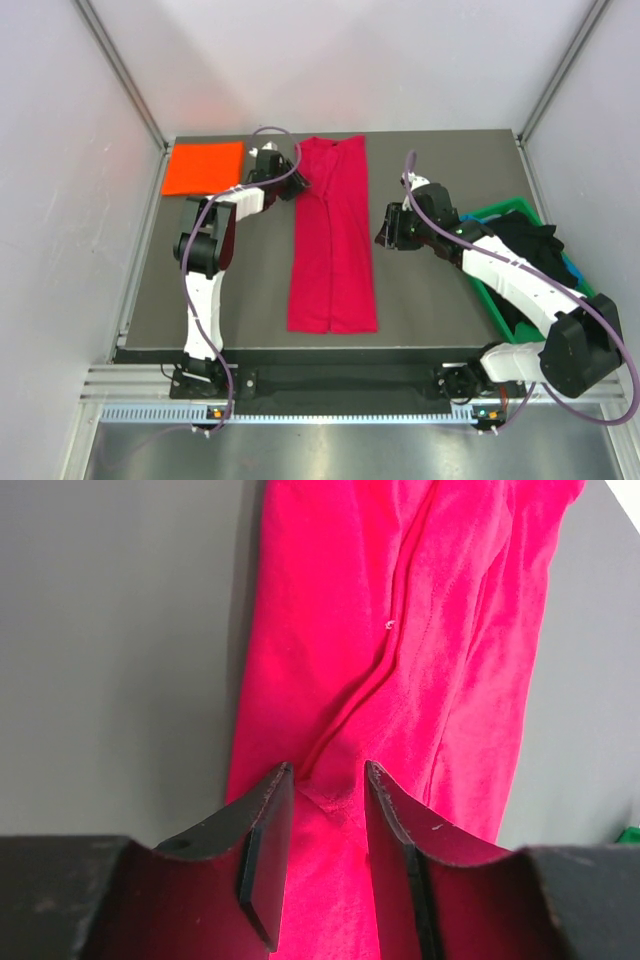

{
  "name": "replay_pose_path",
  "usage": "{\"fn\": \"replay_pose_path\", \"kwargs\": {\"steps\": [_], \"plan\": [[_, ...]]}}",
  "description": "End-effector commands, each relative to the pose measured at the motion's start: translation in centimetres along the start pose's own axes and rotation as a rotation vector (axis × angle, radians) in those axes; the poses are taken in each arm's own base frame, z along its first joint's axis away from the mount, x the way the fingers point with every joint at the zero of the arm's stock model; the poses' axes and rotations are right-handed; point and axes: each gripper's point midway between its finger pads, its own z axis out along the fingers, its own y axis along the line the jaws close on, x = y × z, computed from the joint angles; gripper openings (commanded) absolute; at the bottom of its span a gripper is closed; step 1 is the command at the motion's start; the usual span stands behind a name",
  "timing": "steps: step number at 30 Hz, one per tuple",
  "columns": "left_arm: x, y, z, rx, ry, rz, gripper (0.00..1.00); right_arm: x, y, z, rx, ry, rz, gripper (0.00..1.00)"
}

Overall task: Fold and stack the t-shirts
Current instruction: Fold the tshirt

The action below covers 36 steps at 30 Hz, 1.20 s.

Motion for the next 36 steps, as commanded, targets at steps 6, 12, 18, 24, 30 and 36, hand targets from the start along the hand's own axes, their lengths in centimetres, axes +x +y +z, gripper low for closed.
{"fn": "replay_pose_path", "kwargs": {"steps": [6,12,18,24,30,36], "plan": [[-1.4,-2.8,0.3,0.073,-0.025,0.023,0.29,-2.1,0.6,-0.9,-0.036,-0.085,0.001,0.44],[-1.5,-6.3,-0.5,0.167,-0.035,0.063,0.12,-2.0,0.5,-0.9,-0.036,-0.082,-0.003,0.44],[-0.4,-9.2,-0.6,0.24,-0.013,0.088,0.05,-2.0,0.4,-1.1,-0.037,-0.088,0.0,0.45],[1.9,-12.2,-0.8,0.329,0.009,0.148,0.07,-1.8,0.2,-0.9,-0.039,-0.085,0.002,0.45],[3.9,-13.0,0.1,0.368,0.048,0.161,0.11,-1.7,0.0,-1.2,-0.037,-0.094,0.006,0.45],[5.1,-13.4,0.8,0.396,0.084,0.164,0.21,-1.7,-0.1,-1.5,-0.035,-0.099,0.016,0.45]]}}
